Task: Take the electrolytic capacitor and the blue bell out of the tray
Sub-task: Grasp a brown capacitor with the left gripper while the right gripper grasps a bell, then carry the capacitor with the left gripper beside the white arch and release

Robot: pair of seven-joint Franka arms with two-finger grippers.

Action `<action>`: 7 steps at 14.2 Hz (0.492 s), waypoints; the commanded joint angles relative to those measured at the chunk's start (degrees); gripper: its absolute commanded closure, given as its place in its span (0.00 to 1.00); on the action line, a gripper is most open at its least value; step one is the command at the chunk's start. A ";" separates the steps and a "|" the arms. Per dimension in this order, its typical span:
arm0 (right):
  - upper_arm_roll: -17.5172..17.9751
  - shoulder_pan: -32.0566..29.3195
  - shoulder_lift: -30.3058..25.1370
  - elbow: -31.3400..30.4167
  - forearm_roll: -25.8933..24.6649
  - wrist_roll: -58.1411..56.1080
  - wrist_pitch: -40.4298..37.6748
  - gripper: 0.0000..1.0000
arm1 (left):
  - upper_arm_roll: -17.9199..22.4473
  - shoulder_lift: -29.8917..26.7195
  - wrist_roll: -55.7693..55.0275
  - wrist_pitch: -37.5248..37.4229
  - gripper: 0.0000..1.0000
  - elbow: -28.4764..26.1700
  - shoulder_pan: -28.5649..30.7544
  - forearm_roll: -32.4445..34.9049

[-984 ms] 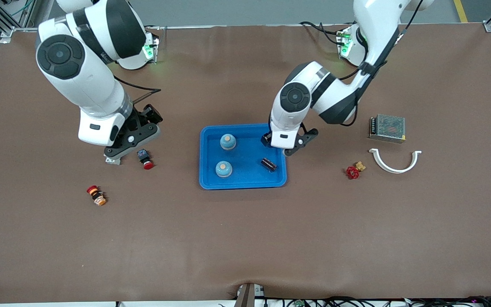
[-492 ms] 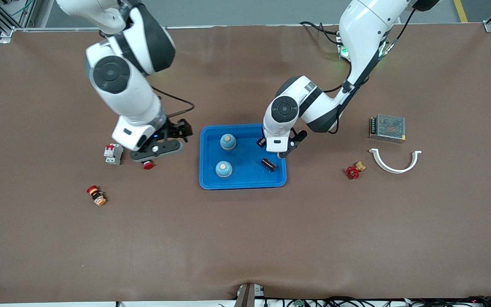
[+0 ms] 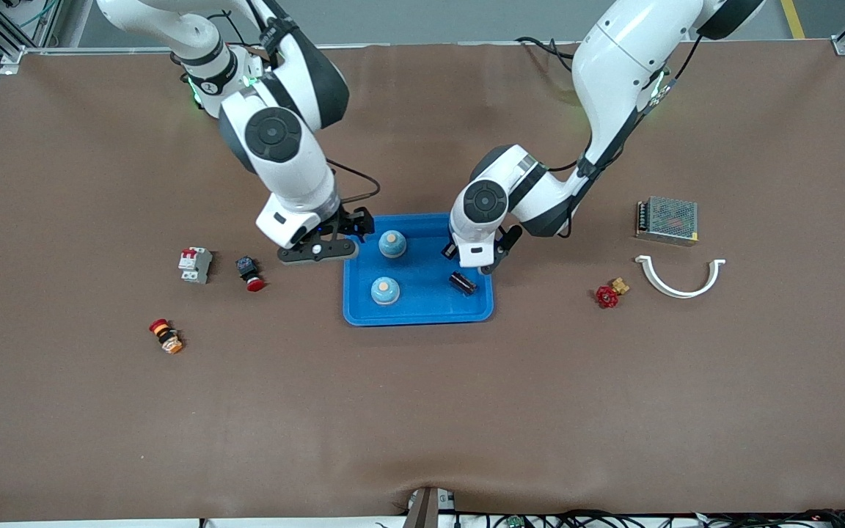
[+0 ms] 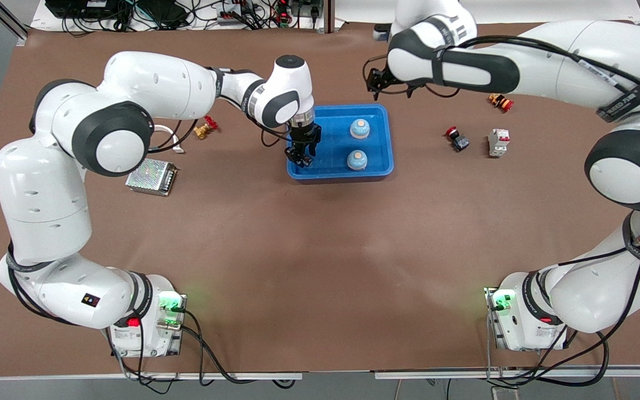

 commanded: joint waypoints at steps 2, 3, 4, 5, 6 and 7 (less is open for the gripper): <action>-0.42 3.90 2.78 -0.14 0.22 5.08 2.67 0.00 | 0.62 1.50 -1.98 3.16 0.51 0.16 -0.51 -0.21; -0.42 4.43 3.39 -0.58 0.22 5.96 3.28 0.00 | 0.62 1.41 -1.98 3.17 0.59 0.16 -0.25 -0.21; -0.42 5.14 3.57 -1.71 0.22 6.75 5.46 0.00 | 0.53 1.24 -1.98 3.17 0.69 0.16 0.02 -0.21; -0.42 5.58 3.58 -3.55 0.22 7.02 8.09 0.00 | 0.53 1.06 -1.90 2.99 0.80 0.24 0.19 -0.21; -0.42 5.67 3.75 -5.22 0.22 7.03 10.73 0.00 | 0.53 0.54 -1.81 2.56 0.92 0.42 0.46 -0.21; -0.42 5.93 4.36 -6.37 0.22 7.03 12.84 0.00 | 0.53 -0.43 -1.63 1.86 1.00 0.42 0.55 -0.21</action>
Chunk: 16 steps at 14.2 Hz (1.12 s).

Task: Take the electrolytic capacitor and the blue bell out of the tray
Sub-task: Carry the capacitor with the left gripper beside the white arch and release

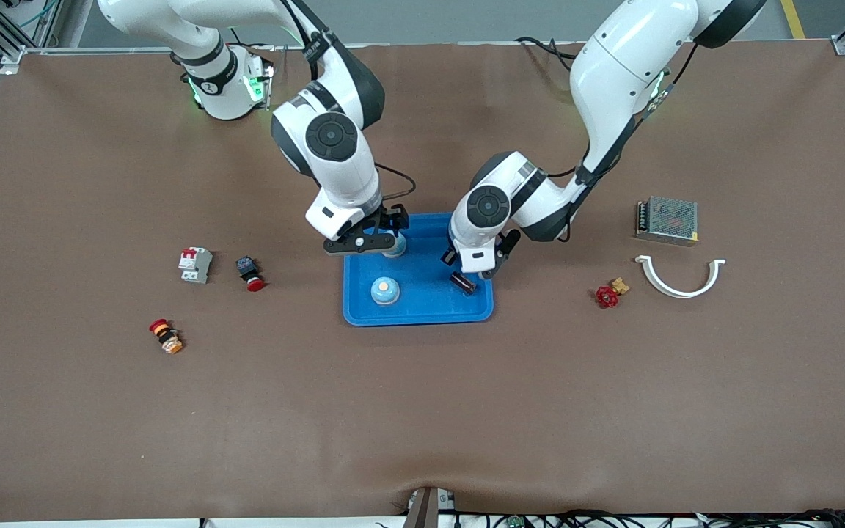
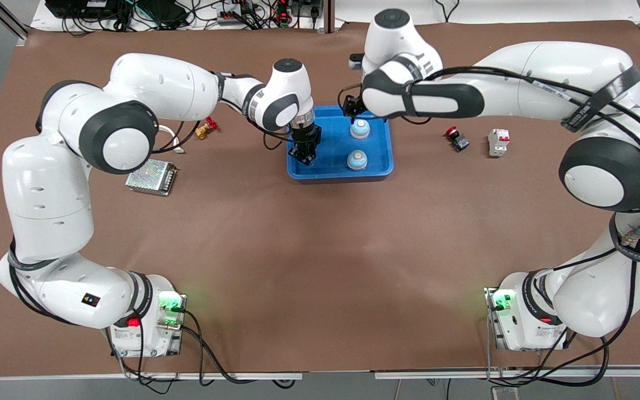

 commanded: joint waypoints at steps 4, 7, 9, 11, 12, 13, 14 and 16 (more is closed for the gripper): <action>-0.43 2.29 3.12 -3.98 -0.13 1.36 8.02 0.00 | 0.39 -7.93 1.57 -9.03 1.00 0.41 1.81 -0.12; -0.60 3.51 5.23 -4.15 -0.40 2.68 10.49 0.00 | 0.30 -12.59 6.22 -15.54 1.00 0.41 4.35 -0.12; -0.60 3.61 6.11 -4.15 -0.66 2.68 11.37 0.00 | 0.48 -14.71 10.43 -18.89 1.00 0.24 6.54 -0.03; -0.60 3.69 7.25 -4.15 -1.45 2.77 12.25 0.00 | 0.39 -16.73 16.40 -22.05 1.00 -0.11 10.49 0.23; -0.60 3.78 7.69 -4.24 -1.54 2.77 13.13 0.00 | 0.30 -17.70 20.00 -23.72 1.00 -0.11 12.43 0.23; -0.77 4.22 8.40 -4.24 -1.54 2.77 13.74 0.00 | 0.30 -18.32 23.78 -25.47 1.00 -0.20 14.36 0.23; -0.86 4.57 8.84 -4.24 -1.54 2.86 14.10 0.00 | 0.30 -18.67 27.38 -26.71 1.00 -0.20 16.47 0.23; -0.95 4.75 9.63 -4.24 -1.63 2.86 14.80 0.00 | 0.30 -19.11 32.93 -27.77 1.00 -0.38 19.73 0.32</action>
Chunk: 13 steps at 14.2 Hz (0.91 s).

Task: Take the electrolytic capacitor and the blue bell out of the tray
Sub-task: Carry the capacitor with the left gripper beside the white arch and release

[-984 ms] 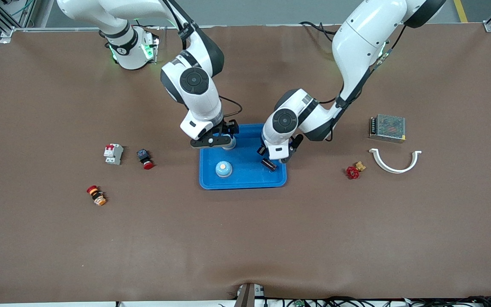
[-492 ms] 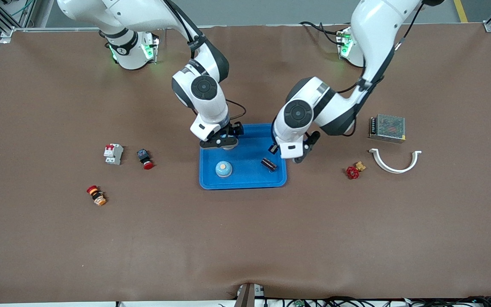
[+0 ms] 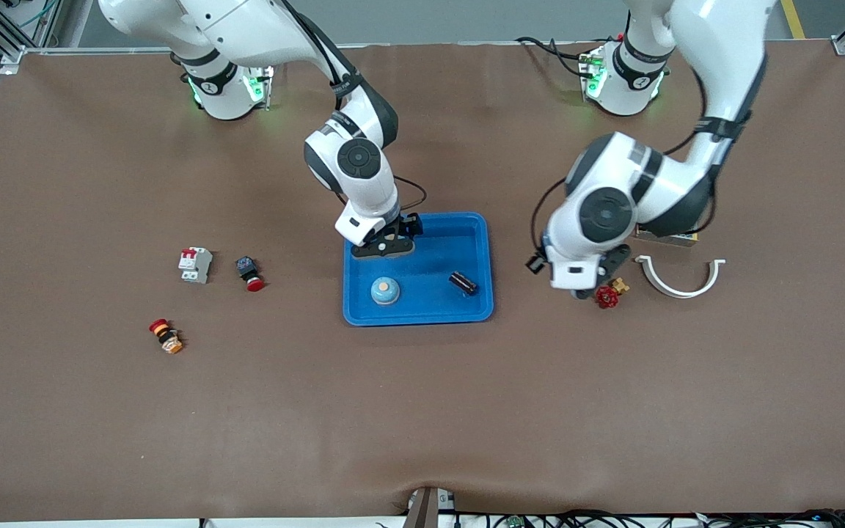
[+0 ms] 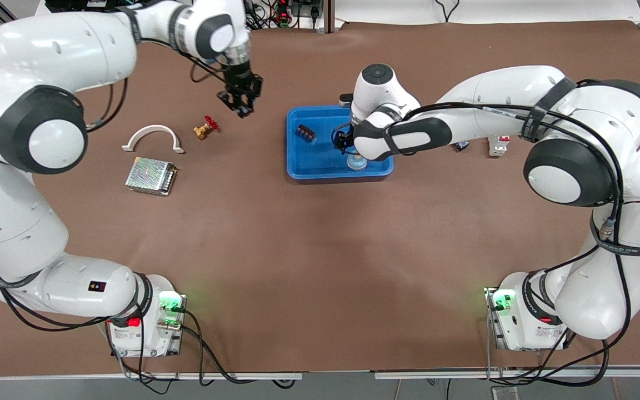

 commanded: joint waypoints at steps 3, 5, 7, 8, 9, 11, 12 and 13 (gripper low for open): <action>-0.83 1.26 1.91 -0.05 -2.20 1.61 1.72 0.00 | -0.40 -2.43 12.92 -1.41 1.00 -2.91 7.72 0.24; -0.83 1.26 2.35 -0.05 -2.29 1.61 1.90 0.00 | -0.31 -2.43 17.41 -1.41 1.00 -4.14 10.62 2.07; -0.83 1.44 2.79 -0.05 -2.29 1.61 2.86 0.00 | -0.49 -2.43 21.02 -1.32 1.00 -5.98 14.31 7.42; -0.83 1.61 3.06 -0.05 -2.29 1.61 2.95 0.00 | -0.49 -2.52 22.51 -1.32 1.00 -6.68 15.37 9.27; -1.09 1.70 3.23 -0.05 -2.29 1.61 3.13 0.00 | -0.49 -2.52 24.36 -1.32 1.00 -7.13 17.39 9.81; -1.36 2.14 3.41 -0.05 -2.29 1.61 3.39 0.04 | -0.49 -2.25 29.36 -0.62 1.00 -7.92 20.47 9.82; -1.36 2.14 3.41 -0.05 -2.29 1.61 3.40 0.16 | -0.49 -2.17 31.65 0.08 1.00 -8.62 22.14 10.34; -1.36 2.14 3.41 -0.05 -2.29 1.61 3.40 0.28 | -0.49 -2.17 34.10 1.04 1.00 -9.67 23.55 11.39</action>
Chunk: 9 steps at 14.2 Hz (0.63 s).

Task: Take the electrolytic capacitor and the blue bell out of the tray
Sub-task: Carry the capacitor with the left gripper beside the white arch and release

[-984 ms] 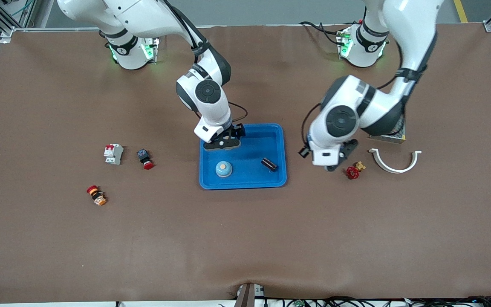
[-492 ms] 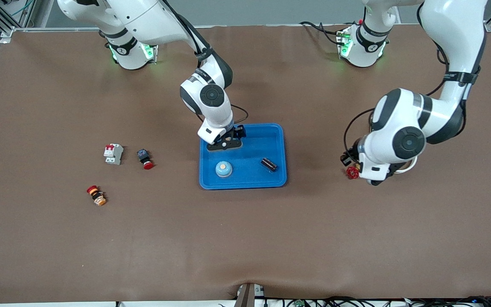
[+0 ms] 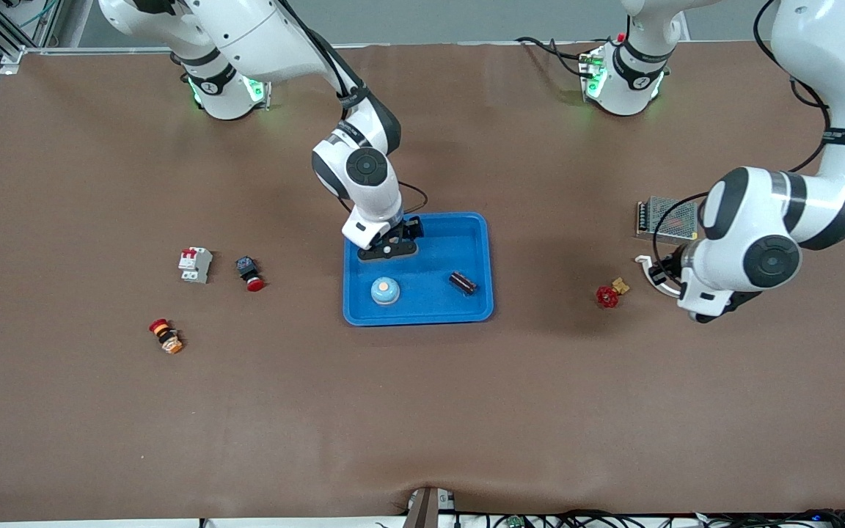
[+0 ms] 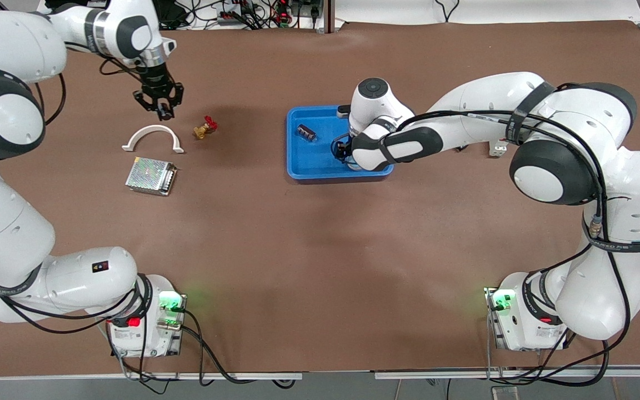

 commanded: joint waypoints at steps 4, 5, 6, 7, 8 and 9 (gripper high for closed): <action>-0.98 0.97 0.16 0.07 -1.22 1.61 0.61 0.57 | -0.72 -1.83 13.01 7.63 1.00 -8.37 7.27 4.33; -0.98 0.88 0.16 0.07 -1.22 1.53 0.26 0.60 | -0.72 -1.83 15.12 10.17 1.00 -10.21 8.42 4.33; -0.98 0.62 -0.10 0.24 -1.22 1.44 0.00 0.62 | -0.63 -1.83 16.53 12.98 1.00 -12.05 8.78 4.94; -0.98 0.44 -0.54 0.25 -1.13 1.35 -0.53 0.63 | -0.63 -1.83 16.72 15.28 1.00 -13.55 8.95 6.43; -0.98 0.35 -1.15 0.51 -1.13 1.26 -2.01 0.63 | -0.63 -1.74 16.72 17.30 1.00 -14.96 9.30 8.01; -1.07 0.00 -2.38 1.21 -1.13 0.91 -4.38 0.63 | -0.63 -1.74 16.81 19.32 1.00 -16.19 9.83 9.33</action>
